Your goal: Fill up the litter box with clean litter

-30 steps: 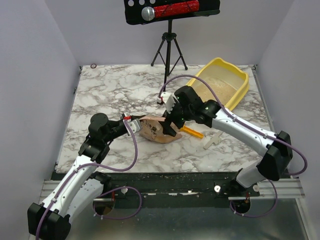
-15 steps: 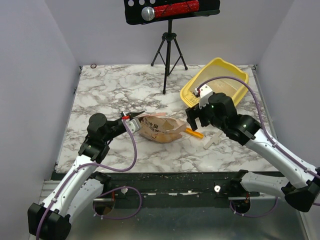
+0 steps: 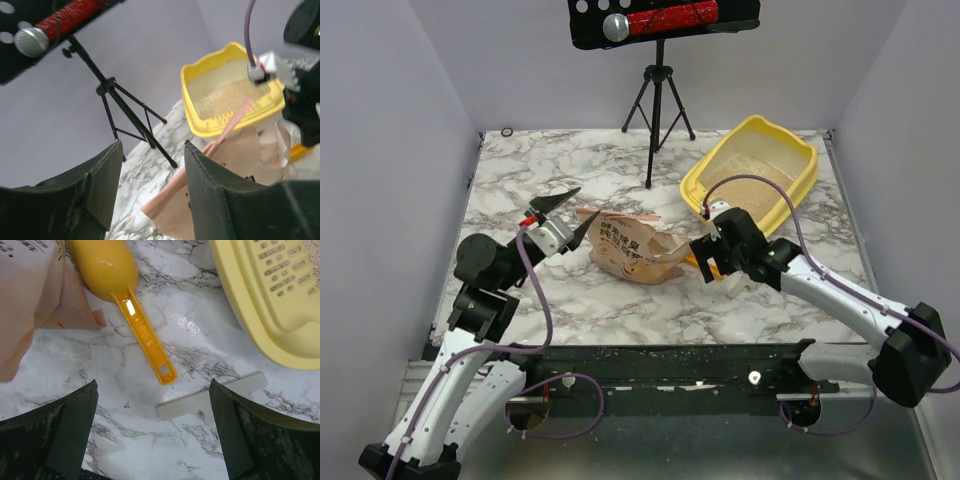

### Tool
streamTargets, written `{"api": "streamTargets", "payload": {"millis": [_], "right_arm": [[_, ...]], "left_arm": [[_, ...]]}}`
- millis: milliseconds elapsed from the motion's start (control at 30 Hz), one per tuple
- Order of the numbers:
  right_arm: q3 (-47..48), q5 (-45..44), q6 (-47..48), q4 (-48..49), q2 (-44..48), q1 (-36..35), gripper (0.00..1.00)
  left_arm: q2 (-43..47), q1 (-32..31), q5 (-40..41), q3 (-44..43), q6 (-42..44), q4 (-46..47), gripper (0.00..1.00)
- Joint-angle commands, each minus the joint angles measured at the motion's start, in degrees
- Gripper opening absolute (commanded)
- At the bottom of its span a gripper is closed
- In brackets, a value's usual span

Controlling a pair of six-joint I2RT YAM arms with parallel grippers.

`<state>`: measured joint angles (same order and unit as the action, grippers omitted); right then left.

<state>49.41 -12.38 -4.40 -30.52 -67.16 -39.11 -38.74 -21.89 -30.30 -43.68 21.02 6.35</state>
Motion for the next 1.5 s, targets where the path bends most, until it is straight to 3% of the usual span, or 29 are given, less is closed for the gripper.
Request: {"api": "streamTargets", "payload": {"millis": [0,133,267,533,800,933,1033,1200,1467], "right_arm": [[-1.16,2.53,-0.69,4.94,-5.43,0.44,0.99],[-0.54,3.51,-0.52,7.40,-10.70,0.70,0.99],[0.60,2.98,0.62,8.46,-14.49,1.58,0.98],[2.53,6.57,0.45,7.15,-18.97,4.31,0.91],[4.20,10.01,1.24,1.88,-24.42,4.31,0.72],[4.03,10.01,1.50,1.08,-26.27,4.31,0.69],[4.56,9.22,1.51,0.47,-27.76,4.31,0.50],[5.52,7.56,0.89,-1.37,-26.10,4.22,0.02],[9.91,7.98,-1.31,-9.63,-13.55,3.34,0.00]], "left_arm": [[3.67,-0.35,11.82,-2.80,-13.79,-4.92,0.63],[3.93,-0.35,17.56,-3.34,-27.49,-8.72,0.64],[7.27,-0.35,18.79,0.78,-34.89,-8.64,0.63],[12.11,-0.26,21.61,7.82,-37.63,-3.81,0.62],[13.16,-0.17,21.25,8.87,-37.54,-3.98,0.63],[13.95,-0.17,21.34,9.14,-37.63,-4.15,0.62],[14.13,-0.17,21.78,9.40,-37.45,-4.15,0.63],[13.87,0.18,21.78,9.49,-37.45,-3.98,0.63],[13.26,0.80,20.55,9.40,-37.71,-3.98,0.63]]}}
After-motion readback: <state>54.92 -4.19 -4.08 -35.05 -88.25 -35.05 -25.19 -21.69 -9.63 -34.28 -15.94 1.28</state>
